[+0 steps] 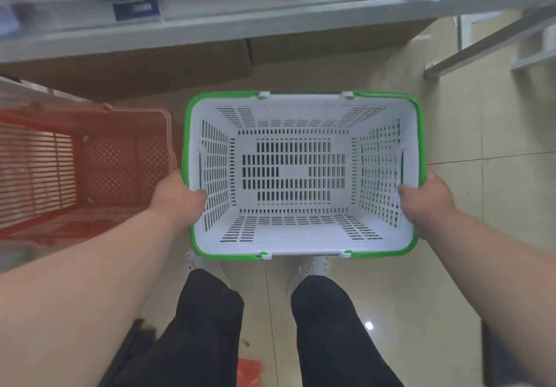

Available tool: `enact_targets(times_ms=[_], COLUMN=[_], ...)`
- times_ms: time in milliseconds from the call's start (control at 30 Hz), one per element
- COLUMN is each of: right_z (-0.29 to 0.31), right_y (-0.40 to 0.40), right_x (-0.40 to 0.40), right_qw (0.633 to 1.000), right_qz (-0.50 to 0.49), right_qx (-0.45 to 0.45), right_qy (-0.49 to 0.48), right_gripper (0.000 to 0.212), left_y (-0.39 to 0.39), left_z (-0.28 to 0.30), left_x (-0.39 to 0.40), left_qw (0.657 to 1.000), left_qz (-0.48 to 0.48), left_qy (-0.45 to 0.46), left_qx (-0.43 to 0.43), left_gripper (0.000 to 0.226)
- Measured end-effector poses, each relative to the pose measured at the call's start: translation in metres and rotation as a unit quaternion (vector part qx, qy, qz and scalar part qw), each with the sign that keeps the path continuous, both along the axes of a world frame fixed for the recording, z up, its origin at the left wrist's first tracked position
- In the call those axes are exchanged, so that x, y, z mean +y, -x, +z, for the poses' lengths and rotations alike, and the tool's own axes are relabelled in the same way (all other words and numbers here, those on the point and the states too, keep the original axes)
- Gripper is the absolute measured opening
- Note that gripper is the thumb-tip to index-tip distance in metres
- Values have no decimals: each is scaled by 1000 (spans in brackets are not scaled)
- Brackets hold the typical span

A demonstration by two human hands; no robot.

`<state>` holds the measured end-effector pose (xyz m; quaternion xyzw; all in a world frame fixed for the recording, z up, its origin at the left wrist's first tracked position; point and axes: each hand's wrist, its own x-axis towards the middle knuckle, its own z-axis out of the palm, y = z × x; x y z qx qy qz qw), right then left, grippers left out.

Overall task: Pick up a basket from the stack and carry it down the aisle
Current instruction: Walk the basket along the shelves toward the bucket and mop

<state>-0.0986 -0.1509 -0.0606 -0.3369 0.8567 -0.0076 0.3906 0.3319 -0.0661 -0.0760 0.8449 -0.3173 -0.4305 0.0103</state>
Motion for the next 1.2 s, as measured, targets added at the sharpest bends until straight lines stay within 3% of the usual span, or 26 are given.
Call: enact_targets(times_ms=[167, 467, 667, 933, 1200], right_z=[73, 185, 217, 221, 183], right_y=[-17, -99, -185, -304, -401], right_x=[0, 11, 17, 45, 70], right_qw=[999, 991, 988, 987, 986], right_qz=[-12, 27, 50, 71, 52], right_qx=[-12, -93, -139, -147, -157], right_qy=[38, 88, 45, 7, 6], right_gripper=[10, 12, 19, 25, 23], left_y=[-11, -75, -146, -279, -382], left_z=[70, 189, 245, 261, 212], left_x=[16, 71, 109, 133, 137], left_qw=[1000, 996, 987, 986, 985], left_qz=[13, 73, 137, 138, 130], left_qy=[23, 46, 68, 31, -11], left_qx=[-1, -22, -42, -84, -113], left_gripper=[34, 32, 23, 37, 45])
